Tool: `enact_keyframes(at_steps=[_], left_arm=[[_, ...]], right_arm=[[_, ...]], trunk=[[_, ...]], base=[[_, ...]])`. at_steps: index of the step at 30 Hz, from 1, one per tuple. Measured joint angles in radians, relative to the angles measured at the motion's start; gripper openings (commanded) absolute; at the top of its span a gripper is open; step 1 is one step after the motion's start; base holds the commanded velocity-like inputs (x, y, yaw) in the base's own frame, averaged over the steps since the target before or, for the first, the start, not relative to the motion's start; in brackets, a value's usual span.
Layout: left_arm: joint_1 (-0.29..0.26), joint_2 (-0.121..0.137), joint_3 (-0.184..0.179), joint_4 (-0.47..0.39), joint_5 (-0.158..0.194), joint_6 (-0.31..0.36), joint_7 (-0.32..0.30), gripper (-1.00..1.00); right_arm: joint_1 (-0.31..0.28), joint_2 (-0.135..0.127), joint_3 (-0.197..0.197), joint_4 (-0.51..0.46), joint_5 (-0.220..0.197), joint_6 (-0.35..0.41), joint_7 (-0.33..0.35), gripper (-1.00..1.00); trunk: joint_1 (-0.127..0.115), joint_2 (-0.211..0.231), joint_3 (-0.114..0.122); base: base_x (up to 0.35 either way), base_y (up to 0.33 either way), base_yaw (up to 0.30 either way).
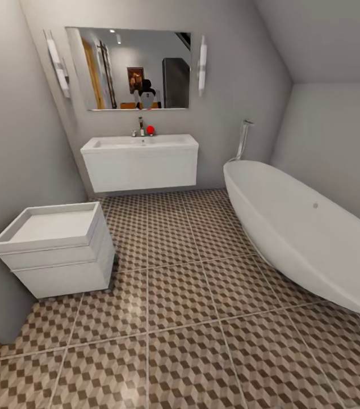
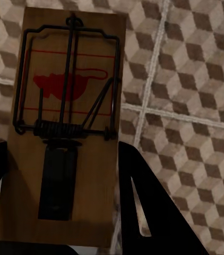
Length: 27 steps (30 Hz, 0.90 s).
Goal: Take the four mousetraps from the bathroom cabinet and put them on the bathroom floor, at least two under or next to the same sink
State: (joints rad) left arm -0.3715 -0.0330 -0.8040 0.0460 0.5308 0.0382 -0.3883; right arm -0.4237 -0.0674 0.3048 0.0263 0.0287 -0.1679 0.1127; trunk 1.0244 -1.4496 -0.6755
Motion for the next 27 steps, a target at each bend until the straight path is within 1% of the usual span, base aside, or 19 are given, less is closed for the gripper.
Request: enact_keyframes(at_steps=[27], left_arm=[[0.000,0.000,0.000,0.000,0.000,0.000,0.000,-1.00]], right_arm=[[0.000,0.000,0.000,0.000,0.000,0.000,0.000,-1.00]], trunk=[[0.000,0.000,0.000]], base=[[0.333,0.000,0.000]])
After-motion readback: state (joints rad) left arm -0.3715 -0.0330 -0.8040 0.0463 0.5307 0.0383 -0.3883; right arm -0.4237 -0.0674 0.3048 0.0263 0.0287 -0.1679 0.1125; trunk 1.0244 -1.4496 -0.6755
